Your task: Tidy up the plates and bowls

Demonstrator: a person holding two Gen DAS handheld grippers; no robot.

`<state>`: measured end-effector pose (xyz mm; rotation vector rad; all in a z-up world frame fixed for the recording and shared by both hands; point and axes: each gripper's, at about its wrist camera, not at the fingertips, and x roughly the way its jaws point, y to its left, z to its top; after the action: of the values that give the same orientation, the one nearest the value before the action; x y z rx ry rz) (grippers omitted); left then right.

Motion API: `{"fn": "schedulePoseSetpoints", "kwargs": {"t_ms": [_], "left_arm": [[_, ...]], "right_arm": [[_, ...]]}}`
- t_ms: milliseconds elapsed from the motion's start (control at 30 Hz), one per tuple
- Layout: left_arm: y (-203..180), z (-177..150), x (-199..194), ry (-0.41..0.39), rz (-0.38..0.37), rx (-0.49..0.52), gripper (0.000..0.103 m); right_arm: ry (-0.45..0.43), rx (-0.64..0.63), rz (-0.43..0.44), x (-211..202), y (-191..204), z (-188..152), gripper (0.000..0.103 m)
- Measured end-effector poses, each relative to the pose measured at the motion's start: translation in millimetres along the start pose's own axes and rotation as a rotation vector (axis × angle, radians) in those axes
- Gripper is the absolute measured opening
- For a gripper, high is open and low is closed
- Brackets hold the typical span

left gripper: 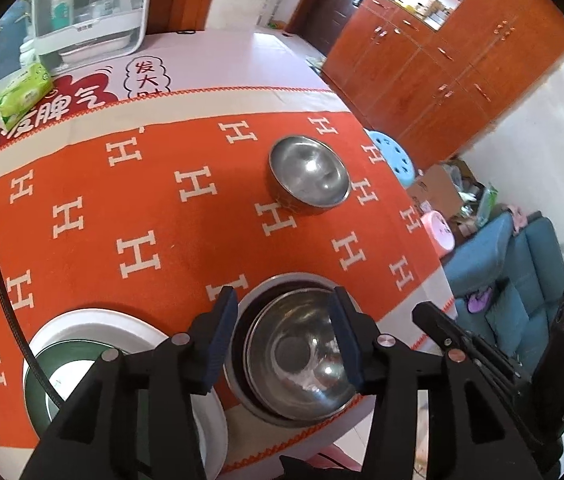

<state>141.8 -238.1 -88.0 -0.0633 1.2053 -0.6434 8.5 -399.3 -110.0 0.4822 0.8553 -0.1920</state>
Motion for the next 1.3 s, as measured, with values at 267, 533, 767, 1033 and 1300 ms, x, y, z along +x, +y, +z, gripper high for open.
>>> {"fn": "schedulePoseSetpoints", "kwargs": {"t_ms": [267, 533, 767, 1033, 1300], "left_arm": [[-25, 17, 21, -0.016, 0.068, -0.076, 0.054], [-41, 32, 45, -0.041, 0.131, -0.184, 0.061], [-47, 43, 68, -0.038, 0.188, -0.257, 0.067], [-44, 61, 97, -0.02, 0.227, -0.303, 0.075], [-26, 74, 138, 0.044, 0.221, -0.356, 0.075]], "right_arm": [[0.073, -0.086, 0.074, 25, -27, 41, 0.018], [0.144, -0.19, 0.173, 55, -46, 80, 0.033], [0.219, -0.277, 0.261, 87, -53, 102, 0.038], [0.308, -0.276, 0.343, 126, -66, 113, 0.038], [0.338, -0.227, 0.422, 157, -77, 121, 0.038]]}}
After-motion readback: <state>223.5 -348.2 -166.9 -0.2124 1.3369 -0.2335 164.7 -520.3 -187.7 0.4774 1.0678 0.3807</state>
